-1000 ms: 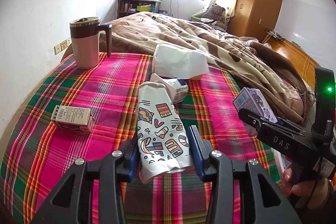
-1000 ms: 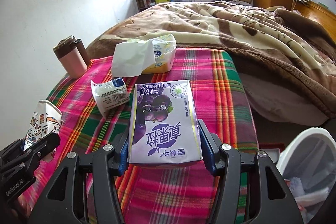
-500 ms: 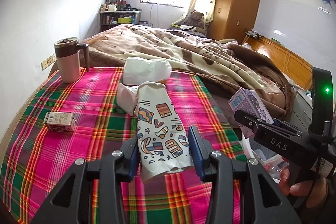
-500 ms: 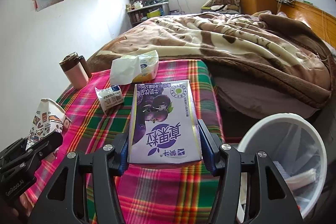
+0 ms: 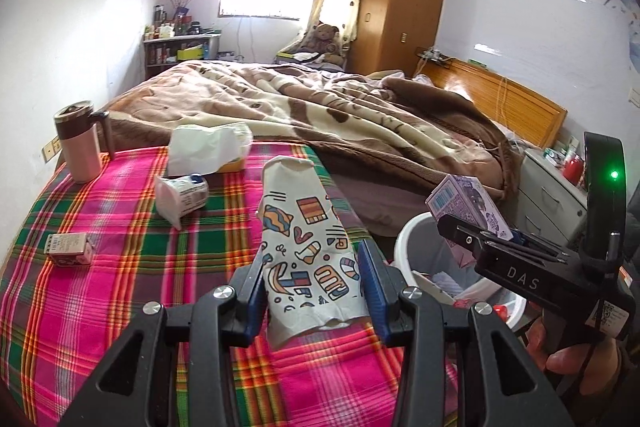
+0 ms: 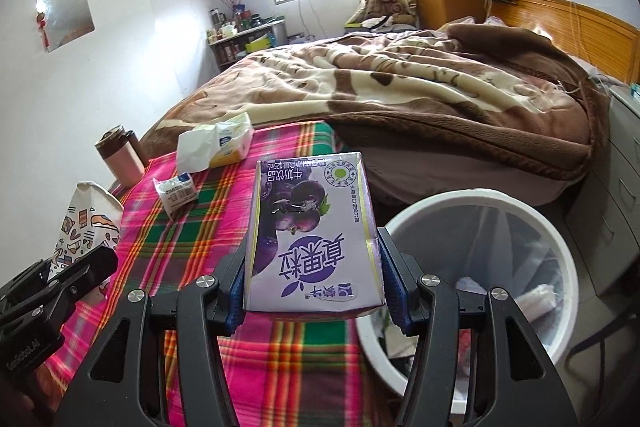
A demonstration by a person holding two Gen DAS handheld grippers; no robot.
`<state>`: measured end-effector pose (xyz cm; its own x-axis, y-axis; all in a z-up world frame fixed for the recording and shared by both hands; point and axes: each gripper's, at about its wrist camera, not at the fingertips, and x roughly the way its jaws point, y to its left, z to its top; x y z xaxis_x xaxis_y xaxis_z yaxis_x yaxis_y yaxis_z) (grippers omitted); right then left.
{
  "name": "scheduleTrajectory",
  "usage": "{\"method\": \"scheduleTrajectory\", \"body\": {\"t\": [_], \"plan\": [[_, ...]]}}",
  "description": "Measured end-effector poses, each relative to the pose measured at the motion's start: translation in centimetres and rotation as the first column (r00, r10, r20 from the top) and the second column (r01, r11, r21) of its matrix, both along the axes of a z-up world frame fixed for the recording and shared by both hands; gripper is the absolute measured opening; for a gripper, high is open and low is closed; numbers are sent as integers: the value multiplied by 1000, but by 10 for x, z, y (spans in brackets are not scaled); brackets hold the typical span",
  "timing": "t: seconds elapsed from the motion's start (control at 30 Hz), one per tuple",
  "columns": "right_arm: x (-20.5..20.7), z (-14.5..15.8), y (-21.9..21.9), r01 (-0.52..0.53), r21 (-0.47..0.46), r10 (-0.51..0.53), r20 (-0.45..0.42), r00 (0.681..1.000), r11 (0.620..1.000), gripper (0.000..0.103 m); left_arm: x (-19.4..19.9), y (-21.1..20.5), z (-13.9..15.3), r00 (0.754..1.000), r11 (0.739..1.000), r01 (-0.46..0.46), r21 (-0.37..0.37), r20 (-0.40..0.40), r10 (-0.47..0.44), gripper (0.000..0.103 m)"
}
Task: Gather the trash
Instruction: 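Carry the paper cup with left while right carries the juice box over the wastebasket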
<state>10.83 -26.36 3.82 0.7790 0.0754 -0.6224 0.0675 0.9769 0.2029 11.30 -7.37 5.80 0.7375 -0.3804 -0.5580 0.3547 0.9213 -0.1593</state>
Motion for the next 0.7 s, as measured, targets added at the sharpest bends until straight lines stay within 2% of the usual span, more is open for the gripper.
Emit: {"method": "scheduleTrajectory", "body": {"t": [0.33,0.7], "plan": [[-22,1,-43,106,-7,-106,1,994,994,57,-2,-53,1,993,993,115,4,9,-115,44],[-34,-11,-85,208,-20,-209,-47,977,978,57,5,-114,-10,968,968,250,11,-32,-249,44]]}}
